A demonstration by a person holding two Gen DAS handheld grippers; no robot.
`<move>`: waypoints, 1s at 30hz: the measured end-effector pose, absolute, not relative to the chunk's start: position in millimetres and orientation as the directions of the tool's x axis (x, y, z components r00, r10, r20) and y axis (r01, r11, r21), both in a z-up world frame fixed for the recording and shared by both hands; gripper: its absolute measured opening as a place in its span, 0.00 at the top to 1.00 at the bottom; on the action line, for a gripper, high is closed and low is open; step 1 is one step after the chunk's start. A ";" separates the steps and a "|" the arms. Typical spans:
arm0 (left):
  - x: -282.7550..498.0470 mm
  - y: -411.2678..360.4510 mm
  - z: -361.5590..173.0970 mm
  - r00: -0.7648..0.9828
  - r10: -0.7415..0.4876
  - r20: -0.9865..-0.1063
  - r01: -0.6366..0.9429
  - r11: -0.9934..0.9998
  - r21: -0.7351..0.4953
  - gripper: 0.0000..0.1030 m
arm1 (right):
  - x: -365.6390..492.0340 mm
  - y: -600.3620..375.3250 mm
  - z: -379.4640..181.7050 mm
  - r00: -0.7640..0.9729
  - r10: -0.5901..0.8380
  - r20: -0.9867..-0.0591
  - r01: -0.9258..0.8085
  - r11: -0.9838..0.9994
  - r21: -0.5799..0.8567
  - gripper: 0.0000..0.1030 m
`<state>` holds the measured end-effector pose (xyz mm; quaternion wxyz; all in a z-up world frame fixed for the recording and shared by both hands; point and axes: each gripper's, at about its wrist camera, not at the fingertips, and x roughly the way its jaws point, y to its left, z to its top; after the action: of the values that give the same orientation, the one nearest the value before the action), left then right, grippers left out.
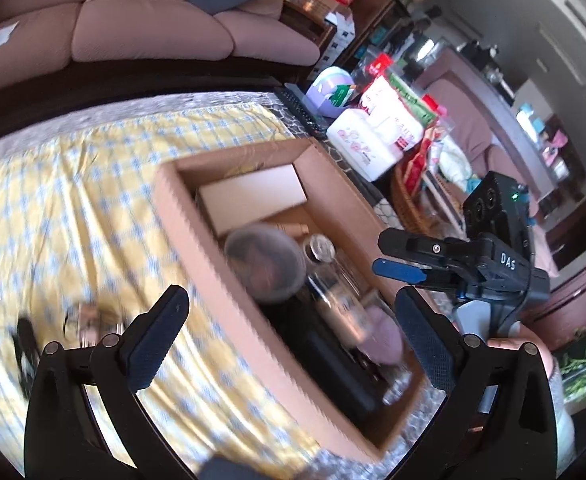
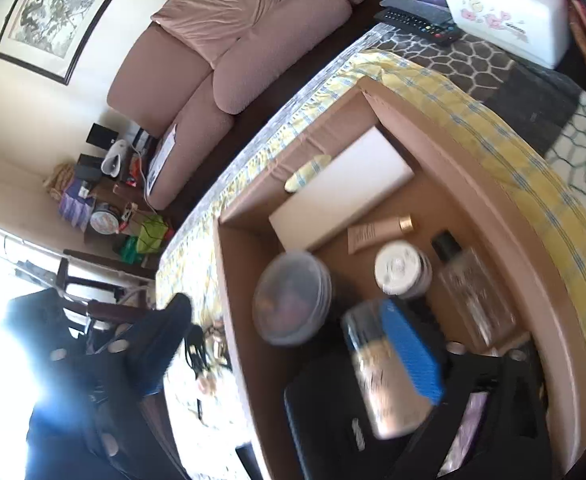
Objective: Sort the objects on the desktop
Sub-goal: 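Withdraw both grippers from the box toward the table, then grasp the black phone case on the table with the right gripper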
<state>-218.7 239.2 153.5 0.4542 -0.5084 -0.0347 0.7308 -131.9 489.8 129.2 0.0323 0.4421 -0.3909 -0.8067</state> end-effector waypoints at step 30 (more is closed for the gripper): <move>-65.8 30.0 74.9 -0.155 0.605 -0.781 -0.500 -0.730 -0.466 0.00 | 45.5 248.6 146.4 -0.539 -0.293 -0.789 0.162 -0.956 0.244 0.00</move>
<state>-65.8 30.0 74.9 0.3642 -0.5385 -0.0488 0.7583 45.5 248.6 146.4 0.1302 0.4619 -0.0707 -0.8745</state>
